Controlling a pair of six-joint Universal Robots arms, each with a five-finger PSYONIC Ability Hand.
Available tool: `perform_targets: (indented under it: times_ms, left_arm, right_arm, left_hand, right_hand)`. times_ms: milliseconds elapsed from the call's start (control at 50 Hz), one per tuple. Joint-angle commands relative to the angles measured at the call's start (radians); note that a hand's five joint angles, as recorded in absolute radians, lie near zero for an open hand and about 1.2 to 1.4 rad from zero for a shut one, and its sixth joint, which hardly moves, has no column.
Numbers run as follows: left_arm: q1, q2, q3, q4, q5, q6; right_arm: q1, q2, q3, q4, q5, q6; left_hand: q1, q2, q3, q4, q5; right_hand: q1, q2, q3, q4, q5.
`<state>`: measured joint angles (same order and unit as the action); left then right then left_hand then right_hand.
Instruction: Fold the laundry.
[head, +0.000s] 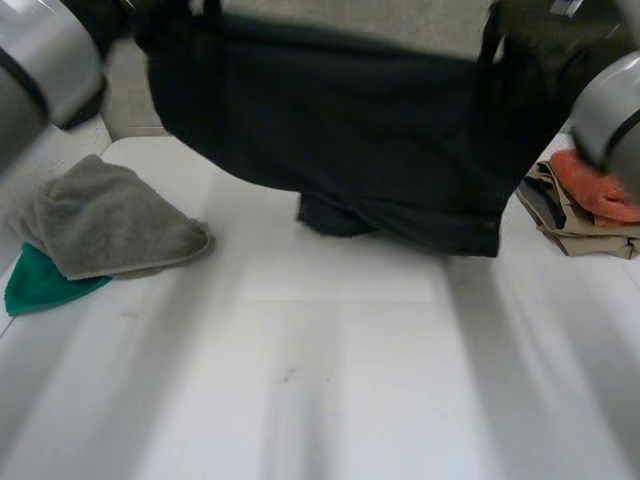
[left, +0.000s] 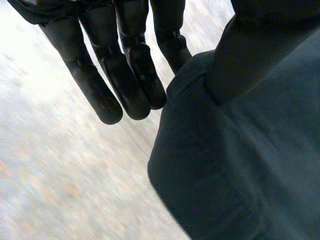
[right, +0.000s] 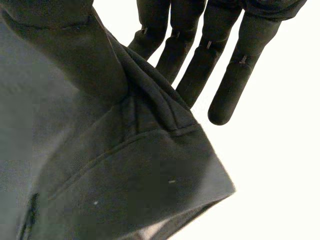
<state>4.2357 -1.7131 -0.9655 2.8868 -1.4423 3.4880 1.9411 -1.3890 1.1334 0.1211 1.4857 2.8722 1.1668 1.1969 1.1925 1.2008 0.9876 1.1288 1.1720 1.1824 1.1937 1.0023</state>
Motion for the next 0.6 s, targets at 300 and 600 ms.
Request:
perform_targets:
  times_ms: [300,600]
  left_arm:
    - [0.035,-0.054,0.198,0.065,-0.03,-0.04]
    - [0.066,-0.677,0.599,0.195,-0.01,-0.04]
  right_arm:
    - [0.012,0.017,-0.202,0.124,-0.012,-0.064]
    - [0.073,0.444,-0.218,-0.352,0.203,-0.126]
  left_hand:
    - [0.229,0.199,0.204,0.195,0.234]
    - [0.229,0.199,0.204,0.195,0.234]
  right_hand:
    - [0.267,0.224,0.214,0.203,0.219]
    - [0.267,0.224,0.214,0.203,0.219]
